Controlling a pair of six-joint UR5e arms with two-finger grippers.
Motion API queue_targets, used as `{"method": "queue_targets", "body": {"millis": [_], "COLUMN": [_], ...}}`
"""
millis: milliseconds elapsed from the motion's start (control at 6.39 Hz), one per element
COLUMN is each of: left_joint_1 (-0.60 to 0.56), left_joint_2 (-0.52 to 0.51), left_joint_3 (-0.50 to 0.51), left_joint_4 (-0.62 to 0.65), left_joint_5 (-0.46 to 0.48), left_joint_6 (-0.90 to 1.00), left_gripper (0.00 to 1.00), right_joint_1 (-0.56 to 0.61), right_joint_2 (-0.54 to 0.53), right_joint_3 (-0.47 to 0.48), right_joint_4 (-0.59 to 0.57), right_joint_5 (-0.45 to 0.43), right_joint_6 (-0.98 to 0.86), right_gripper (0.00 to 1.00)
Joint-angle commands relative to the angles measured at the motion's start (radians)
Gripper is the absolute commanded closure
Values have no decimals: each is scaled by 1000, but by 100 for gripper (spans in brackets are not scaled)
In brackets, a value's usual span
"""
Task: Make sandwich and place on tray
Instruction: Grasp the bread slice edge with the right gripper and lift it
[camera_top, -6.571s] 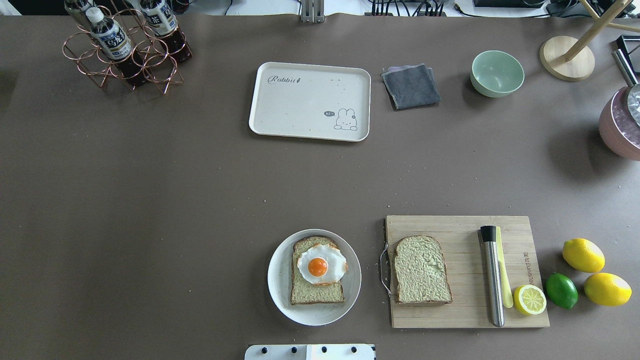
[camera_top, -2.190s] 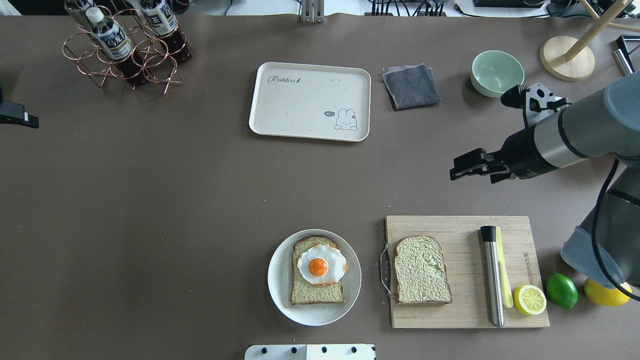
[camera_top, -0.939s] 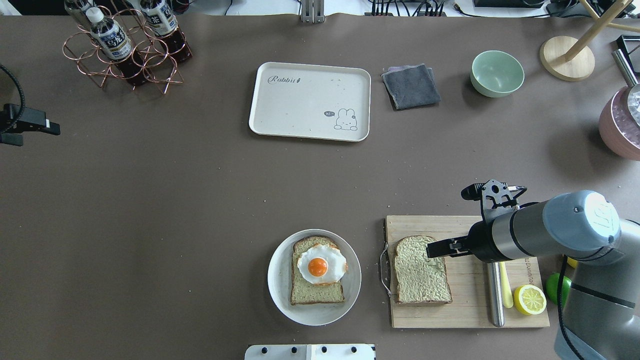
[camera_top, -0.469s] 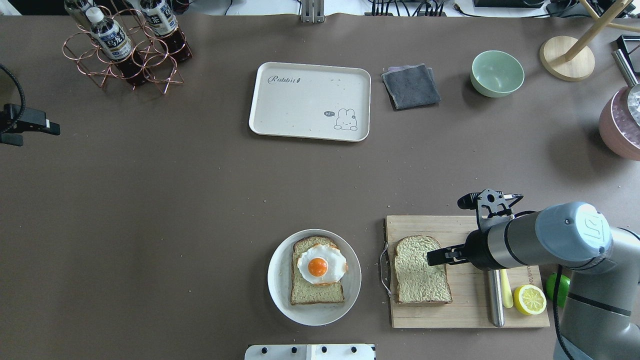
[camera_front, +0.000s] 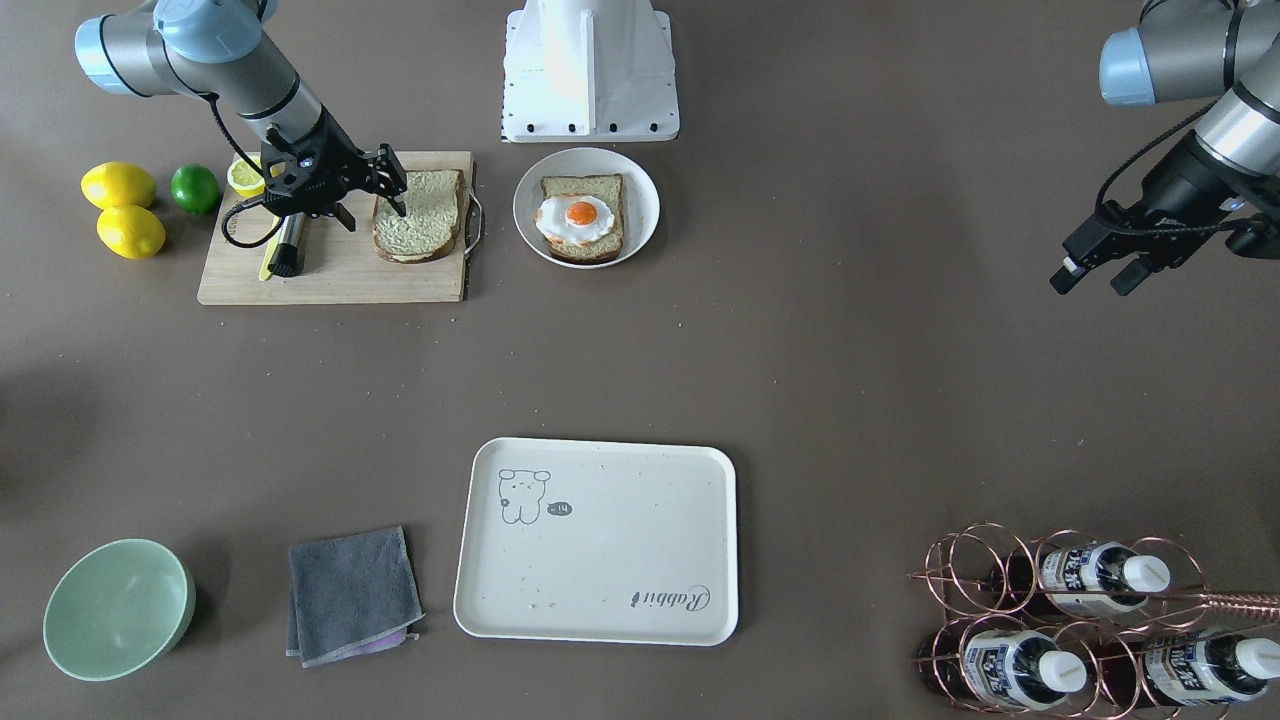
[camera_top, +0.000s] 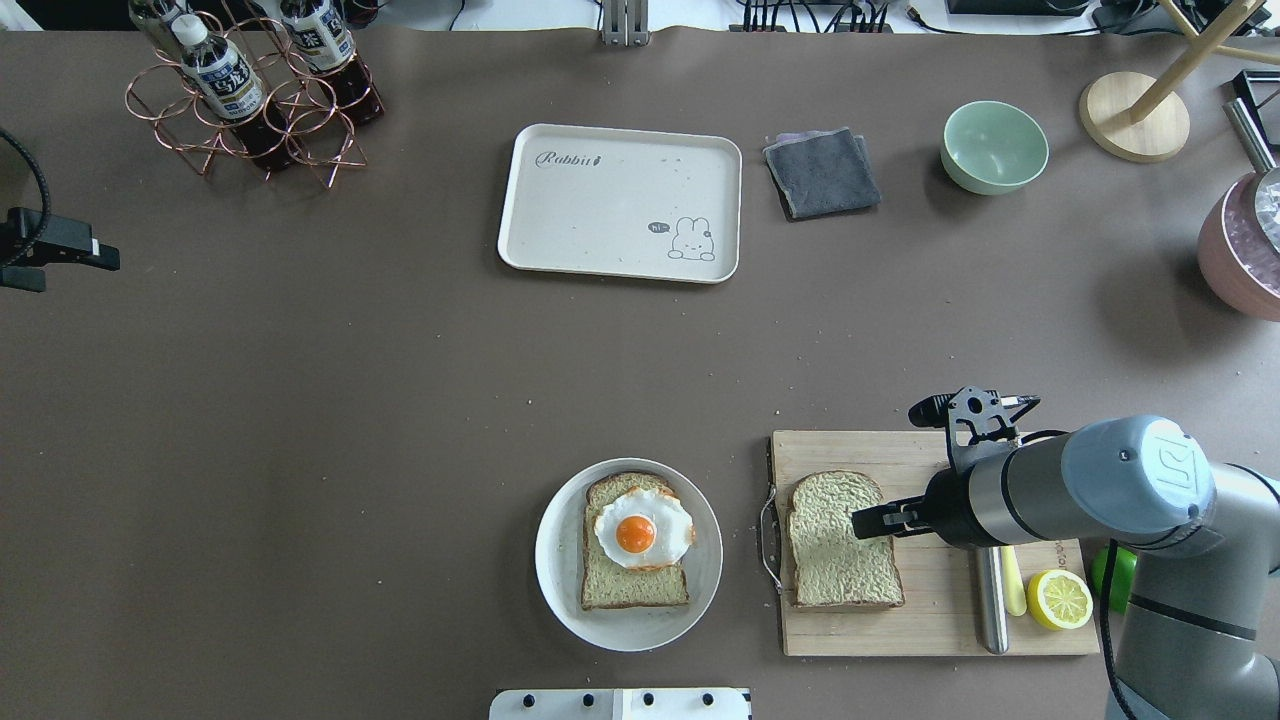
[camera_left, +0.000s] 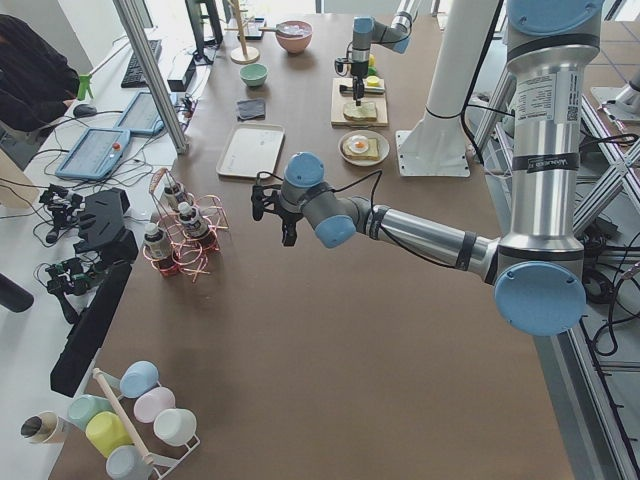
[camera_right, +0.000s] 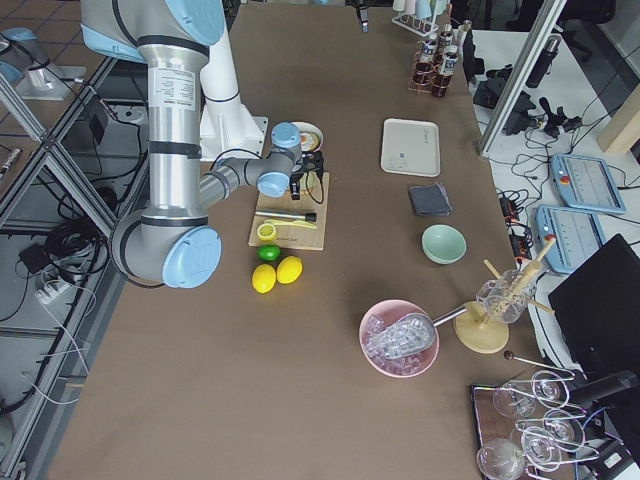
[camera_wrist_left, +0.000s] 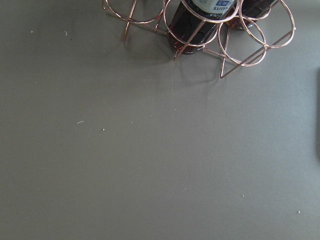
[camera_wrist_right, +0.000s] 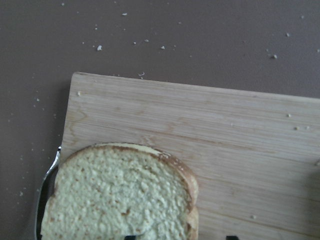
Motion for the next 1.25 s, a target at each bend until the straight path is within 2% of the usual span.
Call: {"method": "queue_targets", "body": {"millis": [0, 313, 626, 782, 939, 1095], "left_joint_1": [0, 0, 0, 0, 0, 0], "left_joint_2": [3, 5, 2, 0, 1, 3], "left_joint_3": [2, 0, 3, 5, 5, 8], "left_joint_4": [0, 0, 0, 0, 0, 0], "left_joint_5": [0, 0, 0, 0, 0, 0], "left_joint_6": [0, 0, 2, 2, 2, 3], "left_gripper": [2, 2, 2, 2, 2, 2], "right_joint_1": [-1, 1, 37, 83, 108, 108], "right_joint_2": [6, 7, 13, 15, 15, 65], "right_joint_3": [-1, 5, 83, 86, 79, 65], "right_joint_4": [0, 2, 5, 47, 119, 170], "right_joint_5": [0, 1, 23, 94, 115, 118], "right_joint_6": [0, 61, 106, 109, 112, 163], "right_gripper": [100, 100, 100, 100, 100, 100]}}
